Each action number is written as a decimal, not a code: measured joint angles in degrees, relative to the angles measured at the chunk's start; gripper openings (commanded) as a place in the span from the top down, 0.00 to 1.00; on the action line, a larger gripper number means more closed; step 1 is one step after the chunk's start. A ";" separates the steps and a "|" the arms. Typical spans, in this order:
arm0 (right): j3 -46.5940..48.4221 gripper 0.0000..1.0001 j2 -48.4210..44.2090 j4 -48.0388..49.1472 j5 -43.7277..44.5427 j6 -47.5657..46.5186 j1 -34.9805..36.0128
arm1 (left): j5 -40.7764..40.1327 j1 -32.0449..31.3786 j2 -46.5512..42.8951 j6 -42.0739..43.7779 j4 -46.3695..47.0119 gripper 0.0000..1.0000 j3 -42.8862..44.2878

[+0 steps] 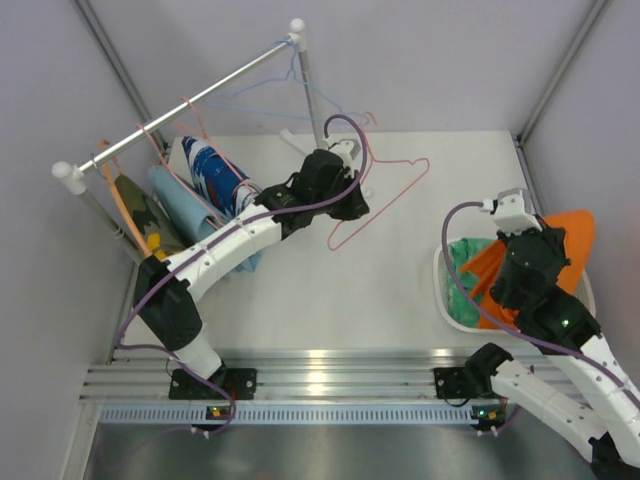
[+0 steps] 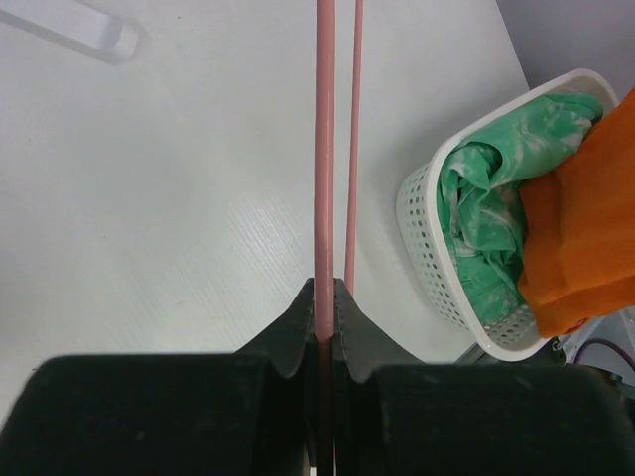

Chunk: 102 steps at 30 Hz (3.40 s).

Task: Remove the trousers from the hanger
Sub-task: Place the trousers in the bin.

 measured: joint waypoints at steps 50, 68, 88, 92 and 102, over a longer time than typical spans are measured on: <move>12.04 0.01 23.32 -10.88 -33.35 58.75 -20.04 | 0.63 0.00 -1.53 2.75 -0.28 1.00 -2.29; 30.29 0.08 55.06 -13.64 -38.10 47.21 -20.65 | -1.51 0.00 -4.28 3.34 -0.90 1.00 -4.94; 18.91 0.39 51.08 -18.71 -43.47 46.53 -20.11 | -3.21 0.02 -7.91 6.99 -1.81 1.00 -7.52; 15.56 0.47 47.87 -18.75 -45.79 44.76 -20.11 | -4.02 0.02 -9.49 8.83 -2.14 1.00 -7.50; 14.84 0.86 41.40 -27.08 -48.41 40.89 -20.11 | -7.54 0.02 -9.57 10.12 -4.70 1.00 -5.16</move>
